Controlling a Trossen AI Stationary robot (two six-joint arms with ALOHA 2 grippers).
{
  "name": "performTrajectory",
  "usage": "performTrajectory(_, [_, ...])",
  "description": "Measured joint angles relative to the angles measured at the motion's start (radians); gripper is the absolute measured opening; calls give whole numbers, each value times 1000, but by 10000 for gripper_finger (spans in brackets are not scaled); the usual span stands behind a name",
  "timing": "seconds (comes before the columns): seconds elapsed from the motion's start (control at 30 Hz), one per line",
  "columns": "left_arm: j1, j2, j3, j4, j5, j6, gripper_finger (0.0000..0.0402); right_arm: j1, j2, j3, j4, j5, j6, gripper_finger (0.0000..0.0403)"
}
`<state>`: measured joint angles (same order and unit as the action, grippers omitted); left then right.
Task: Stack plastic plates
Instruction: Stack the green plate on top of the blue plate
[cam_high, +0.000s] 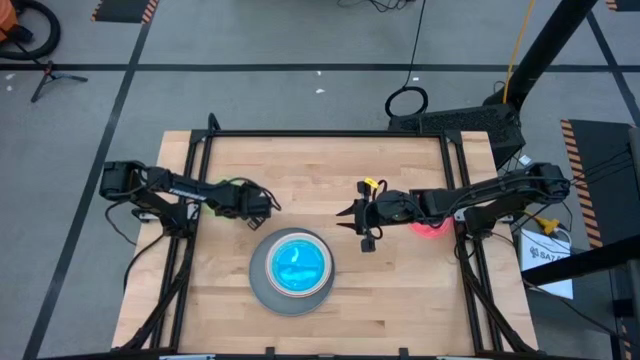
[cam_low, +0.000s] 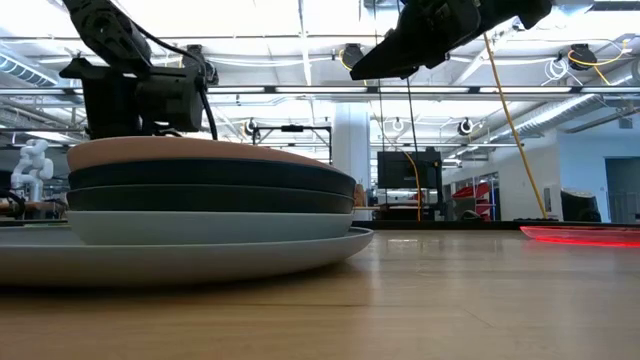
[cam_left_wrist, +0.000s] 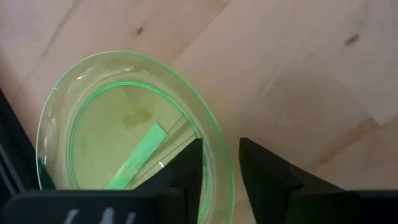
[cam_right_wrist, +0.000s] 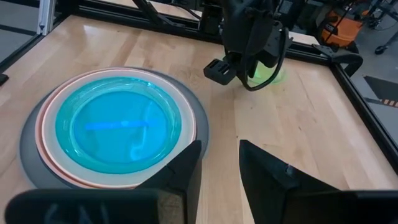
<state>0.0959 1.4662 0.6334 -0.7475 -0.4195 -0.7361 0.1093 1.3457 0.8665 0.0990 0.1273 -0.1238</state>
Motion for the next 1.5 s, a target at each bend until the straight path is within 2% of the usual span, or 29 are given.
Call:
performTrajectory(0.3, [-29, 0, 0, 0, -1, -19, 16, 0, 0, 0, -1, 0, 7, 102])
performTrajectory(0.37, [-37, 0, 0, 1, -5, -19, 7, 0, 0, 0, -1, 0, 7, 102])
performTrajectory(0.73, [-102, 0, 54, -42, -27, 19, 6, 0, 1, 0, -1, 0, 7, 102])
performTrajectory(1.03, [-168, 0, 158, -204, -82, 25, 6, 0, 1, 1, -2, -1, 7, 102])
performTrajectory(1.5, [-316, 0, 333, -254, -89, 184, 6, 11, 2, 1, -6, 0, 8, 102])
